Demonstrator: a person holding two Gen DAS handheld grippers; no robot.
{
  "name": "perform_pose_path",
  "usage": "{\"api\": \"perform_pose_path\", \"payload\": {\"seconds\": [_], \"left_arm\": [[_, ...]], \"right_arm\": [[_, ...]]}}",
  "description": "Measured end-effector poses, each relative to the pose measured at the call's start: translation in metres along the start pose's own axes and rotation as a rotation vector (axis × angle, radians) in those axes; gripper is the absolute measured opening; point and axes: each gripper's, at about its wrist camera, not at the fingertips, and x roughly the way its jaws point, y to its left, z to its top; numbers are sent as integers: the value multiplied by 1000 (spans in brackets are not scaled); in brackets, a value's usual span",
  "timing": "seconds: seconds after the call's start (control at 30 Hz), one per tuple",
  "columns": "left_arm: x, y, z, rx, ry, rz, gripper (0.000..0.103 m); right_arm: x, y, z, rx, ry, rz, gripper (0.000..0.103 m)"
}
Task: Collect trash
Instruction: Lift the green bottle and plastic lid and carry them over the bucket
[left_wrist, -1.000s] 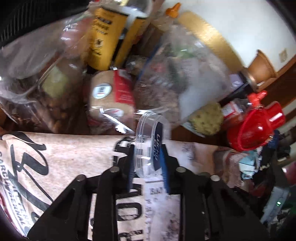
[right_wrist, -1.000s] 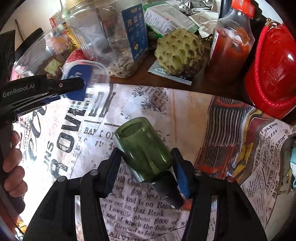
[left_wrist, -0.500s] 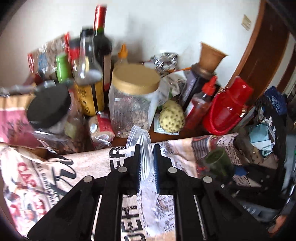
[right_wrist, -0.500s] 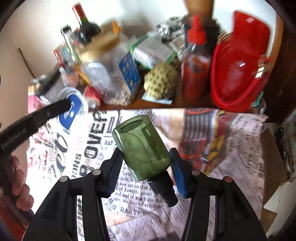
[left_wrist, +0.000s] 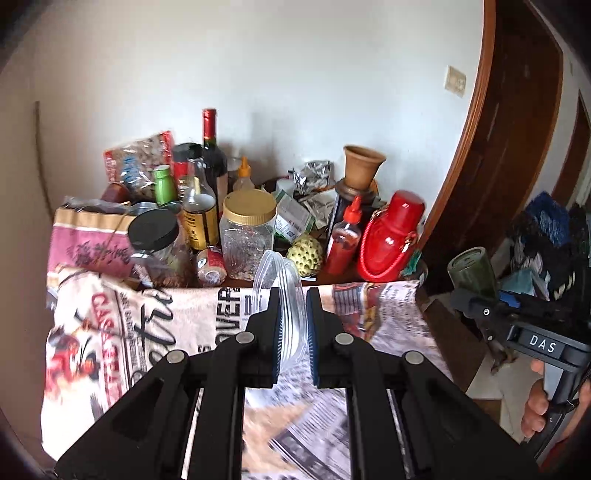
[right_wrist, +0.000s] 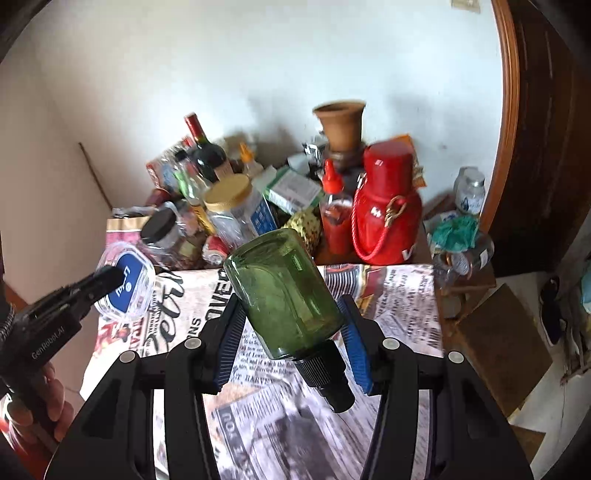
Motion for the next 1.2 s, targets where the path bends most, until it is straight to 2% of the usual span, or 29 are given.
{"api": "perform_pose_path", "payload": {"seconds": [0.13,0.4,0.7,0.87,1.03,1.2], "left_arm": [[-47,-15,-13,-41,-51,7,11],[-123,-29,-30,-13,-129,37,11],[-200,-9,-70,18,-190,-25,11],[-243,17,-114,46,-170,-69,11],[-284,42,-164,61,-133,-83,11],[-320,62,-208,77,-91,-118,11]], "right_arm": [[-25,-2,-10,-46,-26,16,48],[-86,-3,-36,-70,-82,10,48],[-144,36,-78,-35,-159,-2,48],[-172,79,-121,-29,-177,-50,48],[-199,120,-174,-5,-184,-53,48],[-212,148,-227,41,-143,-76,48]]}}
